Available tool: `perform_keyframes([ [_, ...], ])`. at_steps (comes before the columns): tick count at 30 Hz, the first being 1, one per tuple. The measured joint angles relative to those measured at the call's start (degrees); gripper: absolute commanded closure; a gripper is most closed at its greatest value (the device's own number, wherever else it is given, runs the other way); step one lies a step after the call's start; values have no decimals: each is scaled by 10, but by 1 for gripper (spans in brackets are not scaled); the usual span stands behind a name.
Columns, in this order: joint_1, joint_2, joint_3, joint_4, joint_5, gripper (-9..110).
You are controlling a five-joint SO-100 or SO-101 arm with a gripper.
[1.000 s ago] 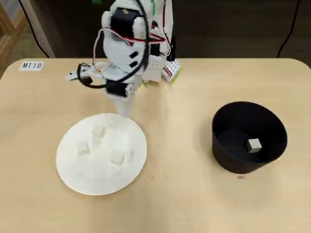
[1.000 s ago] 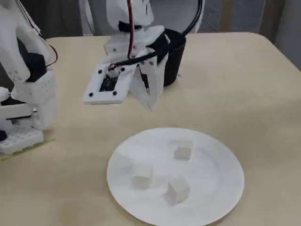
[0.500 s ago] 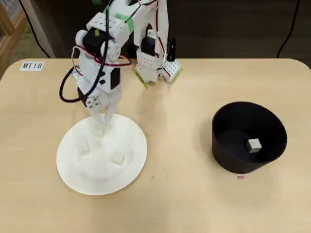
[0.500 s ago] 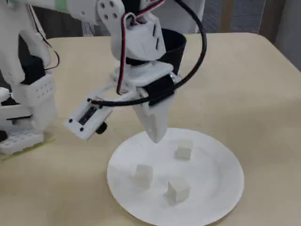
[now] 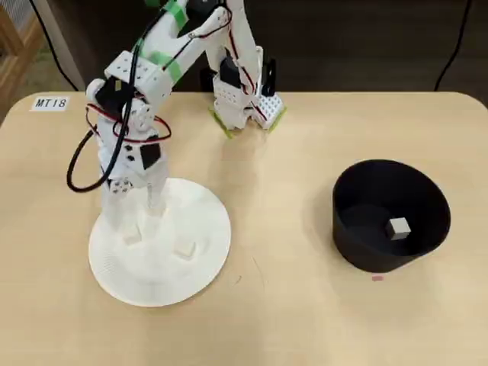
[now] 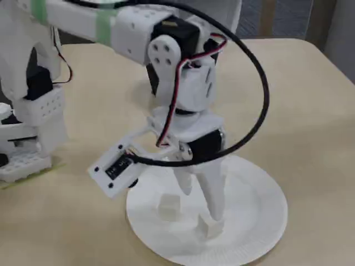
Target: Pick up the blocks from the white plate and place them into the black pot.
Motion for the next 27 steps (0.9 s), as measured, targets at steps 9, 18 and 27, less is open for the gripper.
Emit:
perform_keyframes([
  [9,0,-78,-71,4,2,76],
  [18,-2,-133,-116,4,13,92],
  [27,-1,-149,-134,7,18,104],
])
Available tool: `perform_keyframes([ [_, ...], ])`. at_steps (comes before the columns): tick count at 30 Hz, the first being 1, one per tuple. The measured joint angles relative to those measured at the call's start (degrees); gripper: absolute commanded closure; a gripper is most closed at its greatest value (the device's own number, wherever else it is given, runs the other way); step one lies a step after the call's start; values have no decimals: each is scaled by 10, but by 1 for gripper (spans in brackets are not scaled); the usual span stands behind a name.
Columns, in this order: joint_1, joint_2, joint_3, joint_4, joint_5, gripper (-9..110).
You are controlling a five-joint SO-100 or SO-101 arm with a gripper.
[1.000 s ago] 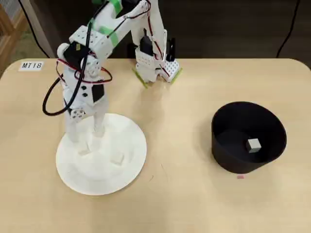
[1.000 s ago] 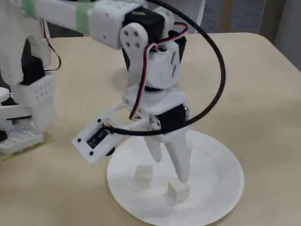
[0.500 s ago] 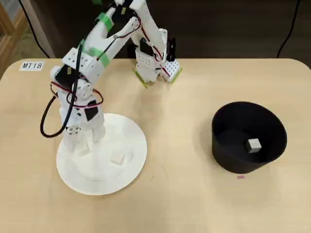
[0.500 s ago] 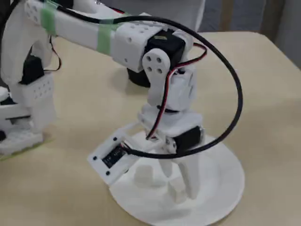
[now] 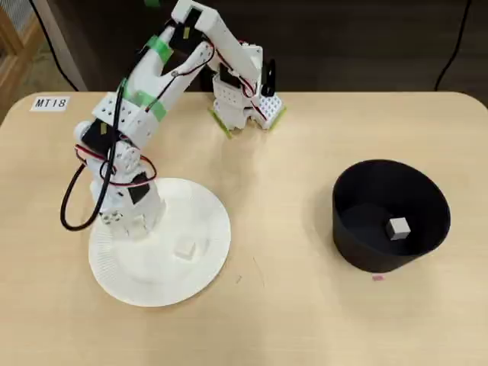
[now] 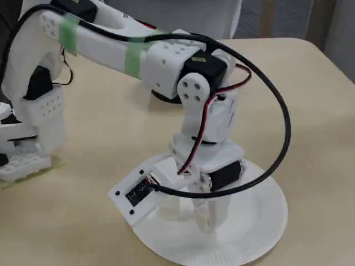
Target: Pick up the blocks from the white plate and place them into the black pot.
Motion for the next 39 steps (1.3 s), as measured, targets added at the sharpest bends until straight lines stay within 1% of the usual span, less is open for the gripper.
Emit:
perform_keyframes([
  [3,-2,4,-9,0,-22,104],
  [6,-18,43,-18,-18,-74,104],
  [11,-95,168,-18,-48,-184,104],
  [14,-171,255,-18,-40,-229,104],
  [18,-301,344,-18,7,-276,104],
  [21,-411,379,-18,32,-300,104],
  [25,-560,395,-5,21,-325,104],
  [27,-626,404,36,-15,-330,104],
  [31,-691,432,156,-118,-330,104],
  [39,-713,434,350,-298,-329,104],
])
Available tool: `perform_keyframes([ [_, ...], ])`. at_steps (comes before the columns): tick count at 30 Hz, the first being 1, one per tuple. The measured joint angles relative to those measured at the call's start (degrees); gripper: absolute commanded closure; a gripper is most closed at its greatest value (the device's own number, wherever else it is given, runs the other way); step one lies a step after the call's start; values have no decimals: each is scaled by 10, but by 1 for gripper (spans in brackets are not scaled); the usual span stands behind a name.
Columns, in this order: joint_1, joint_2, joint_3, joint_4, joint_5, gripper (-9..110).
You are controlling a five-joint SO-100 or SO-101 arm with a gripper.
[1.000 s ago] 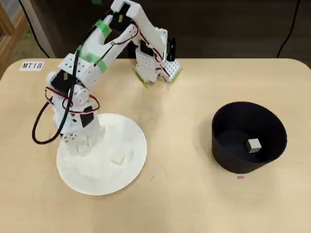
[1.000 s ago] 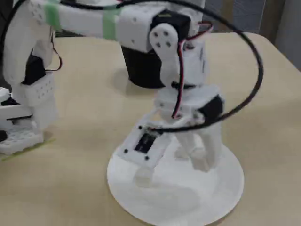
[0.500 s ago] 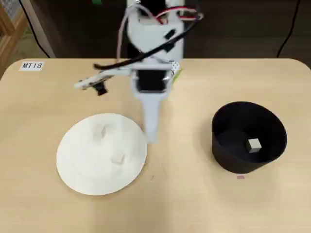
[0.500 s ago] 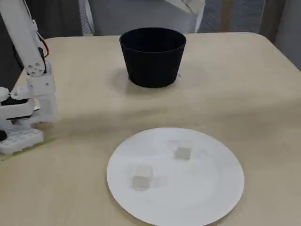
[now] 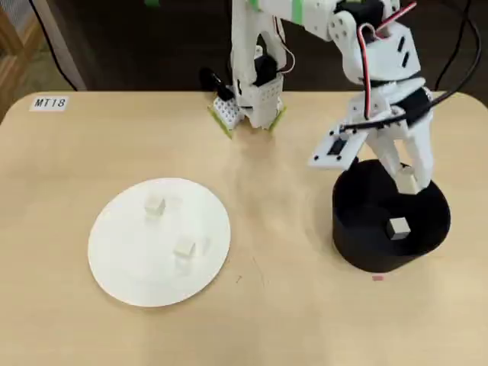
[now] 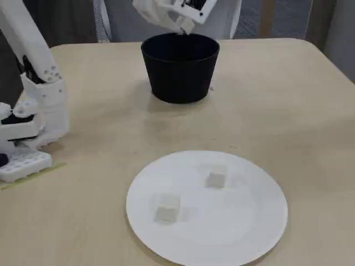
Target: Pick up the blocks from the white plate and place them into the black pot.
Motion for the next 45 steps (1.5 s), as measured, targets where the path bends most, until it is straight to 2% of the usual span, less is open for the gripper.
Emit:
perform_keyframes([
  [5,-1,0,20,-26,0,102],
  [7,-1,0,23,-26,2,84],
  [9,-1,2,29,-25,-1,73],
  [14,-1,31,42,-13,-6,66],
  [18,1,50,42,4,-6,72],
  [19,2,57,42,9,-6,79],
  [21,16,76,42,23,-6,104],
  [26,110,159,42,112,15,104],
  [30,248,213,42,208,15,104],
  [33,374,218,49,269,-22,104],
  [39,581,213,135,256,-93,104],
  [45,664,177,171,220,-137,104],
])
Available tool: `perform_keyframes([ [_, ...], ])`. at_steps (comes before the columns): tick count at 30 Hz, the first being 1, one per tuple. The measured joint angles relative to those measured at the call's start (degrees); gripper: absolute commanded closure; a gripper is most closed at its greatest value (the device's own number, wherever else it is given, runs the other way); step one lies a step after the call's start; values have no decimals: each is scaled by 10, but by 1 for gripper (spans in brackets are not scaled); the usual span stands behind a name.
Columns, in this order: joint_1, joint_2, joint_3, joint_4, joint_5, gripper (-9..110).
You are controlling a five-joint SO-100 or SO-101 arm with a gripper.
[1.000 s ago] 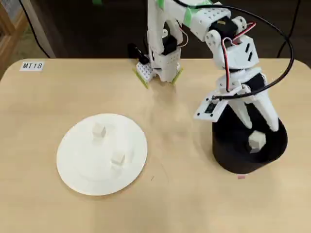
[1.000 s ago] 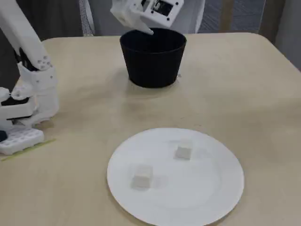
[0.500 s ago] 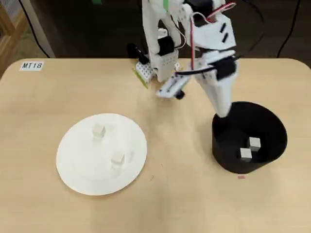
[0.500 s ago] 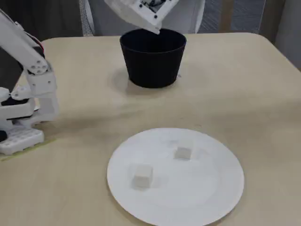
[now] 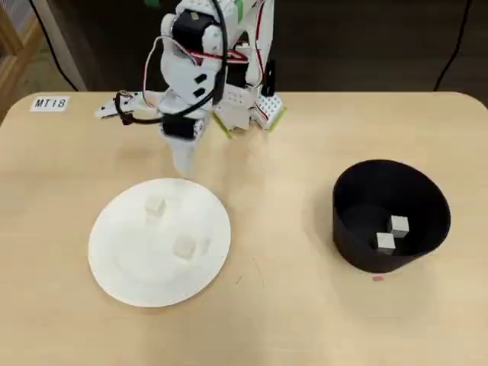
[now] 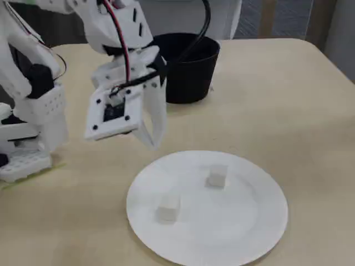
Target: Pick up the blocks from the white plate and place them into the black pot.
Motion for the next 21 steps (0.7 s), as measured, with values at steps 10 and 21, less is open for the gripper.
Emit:
perform_keyframes([
  [10,80,-154,-91,47,-29,104],
  [21,88,-318,-254,137,-77,65],
])
